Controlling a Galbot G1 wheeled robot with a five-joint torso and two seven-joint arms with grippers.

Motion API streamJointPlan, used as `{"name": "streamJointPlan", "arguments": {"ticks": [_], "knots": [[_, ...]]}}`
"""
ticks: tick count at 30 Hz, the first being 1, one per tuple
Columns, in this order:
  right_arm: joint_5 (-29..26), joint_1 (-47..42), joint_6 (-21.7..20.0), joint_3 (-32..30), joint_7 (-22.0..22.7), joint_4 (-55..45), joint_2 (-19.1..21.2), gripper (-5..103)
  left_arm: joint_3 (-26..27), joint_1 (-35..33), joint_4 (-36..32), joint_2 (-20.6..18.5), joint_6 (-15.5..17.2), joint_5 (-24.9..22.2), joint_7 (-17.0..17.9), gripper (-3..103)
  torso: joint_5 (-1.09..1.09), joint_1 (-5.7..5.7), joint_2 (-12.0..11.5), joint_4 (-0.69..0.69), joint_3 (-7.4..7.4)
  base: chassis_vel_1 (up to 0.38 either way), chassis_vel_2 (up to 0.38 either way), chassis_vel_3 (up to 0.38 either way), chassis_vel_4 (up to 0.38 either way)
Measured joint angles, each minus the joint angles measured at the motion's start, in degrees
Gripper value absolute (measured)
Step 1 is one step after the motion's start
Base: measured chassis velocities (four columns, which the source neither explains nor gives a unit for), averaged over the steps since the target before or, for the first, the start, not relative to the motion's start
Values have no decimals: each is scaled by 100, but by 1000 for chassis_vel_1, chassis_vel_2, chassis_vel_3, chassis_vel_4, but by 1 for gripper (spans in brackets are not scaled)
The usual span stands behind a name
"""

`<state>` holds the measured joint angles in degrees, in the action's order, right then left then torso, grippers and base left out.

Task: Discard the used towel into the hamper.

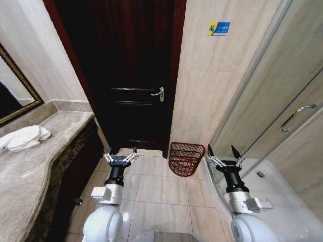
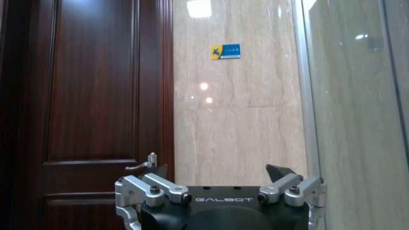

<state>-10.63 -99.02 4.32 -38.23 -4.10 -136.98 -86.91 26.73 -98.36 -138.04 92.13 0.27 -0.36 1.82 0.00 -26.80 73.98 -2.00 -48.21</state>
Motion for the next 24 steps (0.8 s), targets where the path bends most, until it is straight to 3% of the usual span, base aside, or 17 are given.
{"name": "streamJointPlan", "arguments": {"ticks": [24], "knots": [[-51,-30,88,-29,44,-52,11,100,26,-10,-62,0,-15,193,93,100,0,-4,-1,0,-1,66,57,63,68]]}}
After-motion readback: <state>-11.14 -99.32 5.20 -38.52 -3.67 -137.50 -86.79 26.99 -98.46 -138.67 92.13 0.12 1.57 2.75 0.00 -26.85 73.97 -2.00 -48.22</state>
